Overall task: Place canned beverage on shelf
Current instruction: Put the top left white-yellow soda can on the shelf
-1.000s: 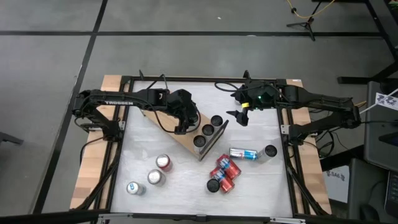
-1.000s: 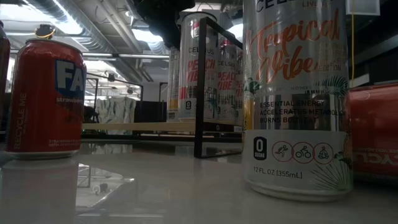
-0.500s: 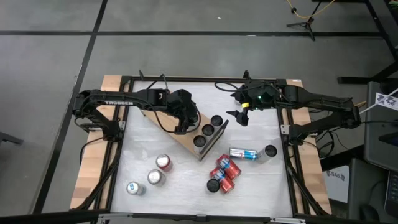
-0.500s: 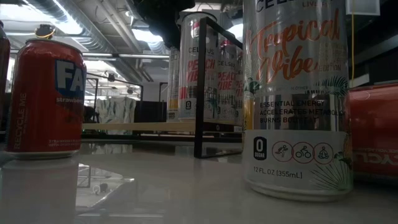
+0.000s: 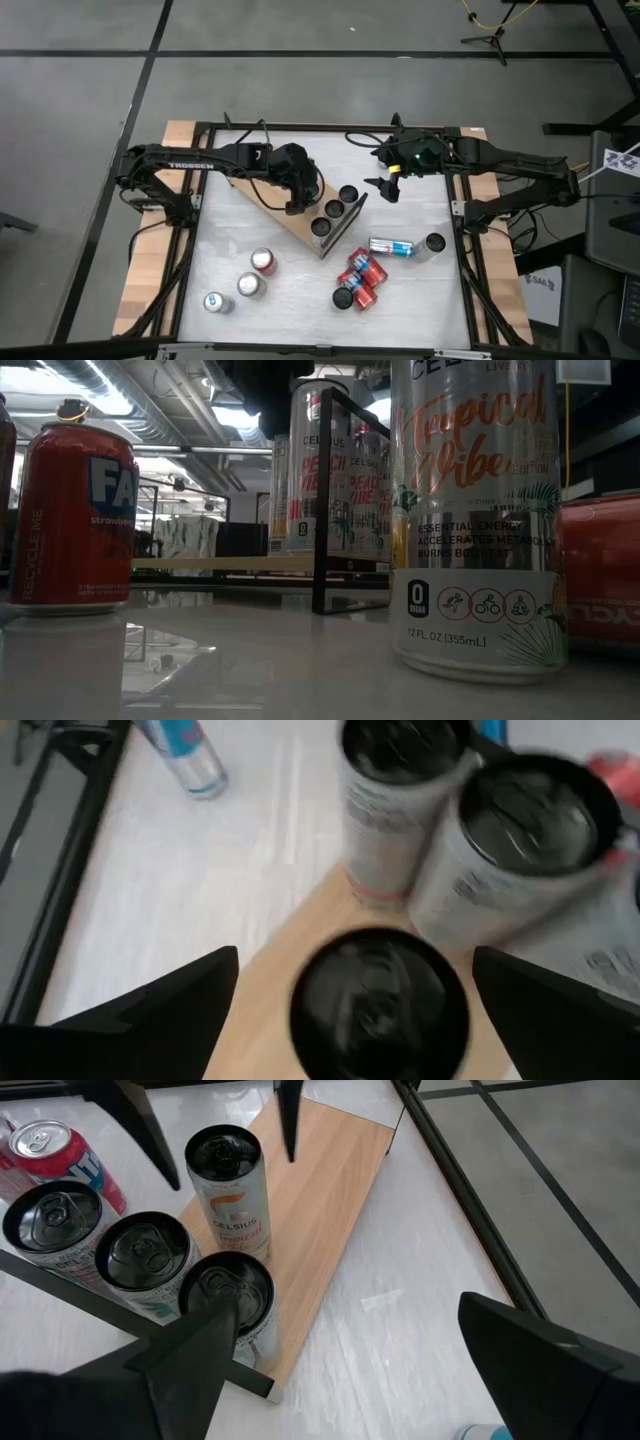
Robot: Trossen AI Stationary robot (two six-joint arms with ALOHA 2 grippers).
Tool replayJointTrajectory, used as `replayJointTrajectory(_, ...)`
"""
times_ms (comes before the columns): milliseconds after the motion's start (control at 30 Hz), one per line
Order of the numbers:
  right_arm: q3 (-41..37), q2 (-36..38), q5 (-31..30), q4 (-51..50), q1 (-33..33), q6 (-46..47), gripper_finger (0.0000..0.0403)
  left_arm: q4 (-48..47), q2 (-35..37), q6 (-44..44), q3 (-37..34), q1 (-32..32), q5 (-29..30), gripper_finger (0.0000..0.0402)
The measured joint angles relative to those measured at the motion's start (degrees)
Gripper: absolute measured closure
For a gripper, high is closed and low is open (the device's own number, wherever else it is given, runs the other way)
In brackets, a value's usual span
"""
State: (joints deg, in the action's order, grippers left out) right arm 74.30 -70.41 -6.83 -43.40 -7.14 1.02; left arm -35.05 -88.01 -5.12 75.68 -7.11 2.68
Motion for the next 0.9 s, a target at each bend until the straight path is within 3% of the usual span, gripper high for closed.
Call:
replayJointTrajectory(533, 0.0, 0.0, 0.0, 0.0, 0.0, 0.0, 0.0029, 8.7, 0.5, 8.7, 0.1, 0.0, 5.2, 0.0007)
replayJointTrajectory(767, 0.0, 0.0, 0.0, 0.0, 0.0, 0.0, 0.0029, 9.1, 0.5, 24.9, 0.1, 0.1, 12.5, 0.0007)
replayJointTrajectory(900, 0.0, 0.0, 0.0, 0.0, 0.0, 0.0, 0.0029, 8.5, 0.4, 31.3, 0.1, 0.4, 13.4, 0.0007)
